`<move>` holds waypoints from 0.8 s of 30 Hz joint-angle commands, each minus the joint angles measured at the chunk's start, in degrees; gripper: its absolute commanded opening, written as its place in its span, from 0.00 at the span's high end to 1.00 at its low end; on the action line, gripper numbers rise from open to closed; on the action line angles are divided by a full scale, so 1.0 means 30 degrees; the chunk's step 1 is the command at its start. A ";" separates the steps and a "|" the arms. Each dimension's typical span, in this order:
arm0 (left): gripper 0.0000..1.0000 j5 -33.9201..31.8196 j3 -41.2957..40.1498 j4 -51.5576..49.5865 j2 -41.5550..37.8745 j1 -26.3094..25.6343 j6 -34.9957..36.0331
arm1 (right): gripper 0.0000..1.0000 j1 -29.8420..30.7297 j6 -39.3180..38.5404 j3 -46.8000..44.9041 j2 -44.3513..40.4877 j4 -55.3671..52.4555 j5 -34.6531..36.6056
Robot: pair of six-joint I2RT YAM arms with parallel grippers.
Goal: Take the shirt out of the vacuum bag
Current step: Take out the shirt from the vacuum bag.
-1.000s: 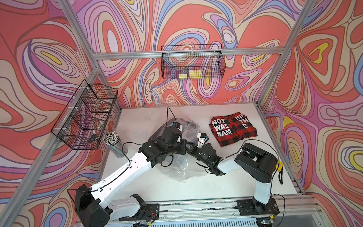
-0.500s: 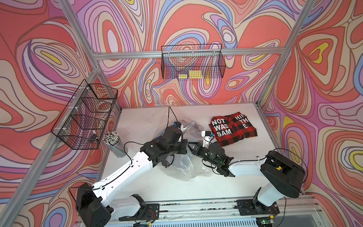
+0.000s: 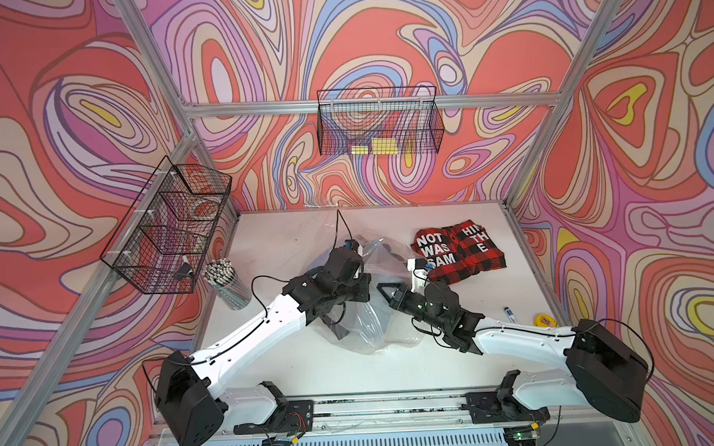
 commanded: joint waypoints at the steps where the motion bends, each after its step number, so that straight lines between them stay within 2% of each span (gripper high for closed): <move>1: 1.00 -0.0376 0.0383 -0.0004 0.0206 0.0090 0.0373 | 1.00 0.0059 -0.0697 0.0742 -0.0270 -0.0051 -0.0300; 5: 1.00 -0.0223 0.0447 -0.0150 0.0251 0.0103 0.0393 | 1.00 0.0058 -0.0356 0.0862 0.1554 0.0119 -0.0980; 9: 1.00 -0.0140 0.0438 -0.0274 0.0208 0.0093 0.0386 | 1.00 0.0051 0.0449 0.0022 0.3451 0.1744 -0.1271; 15: 1.00 -0.0091 0.0466 -0.0469 0.0171 0.0089 0.0623 | 1.00 0.0059 0.0441 -0.0197 0.5048 0.1471 -0.1570; 16: 1.00 0.0001 0.0484 -0.0460 0.0193 0.0100 0.0638 | 0.98 0.0055 0.0387 -0.0195 0.5143 0.1476 -0.1728; 20: 1.00 0.0257 0.0697 -0.0777 0.0352 0.0103 0.0844 | 0.69 0.0044 0.0011 0.0037 0.4947 0.0336 -0.1969; 24: 1.00 0.0420 0.0989 -0.1192 0.0526 0.0089 0.1054 | 0.56 0.0044 -0.0409 0.0465 0.4330 -0.1562 -0.2274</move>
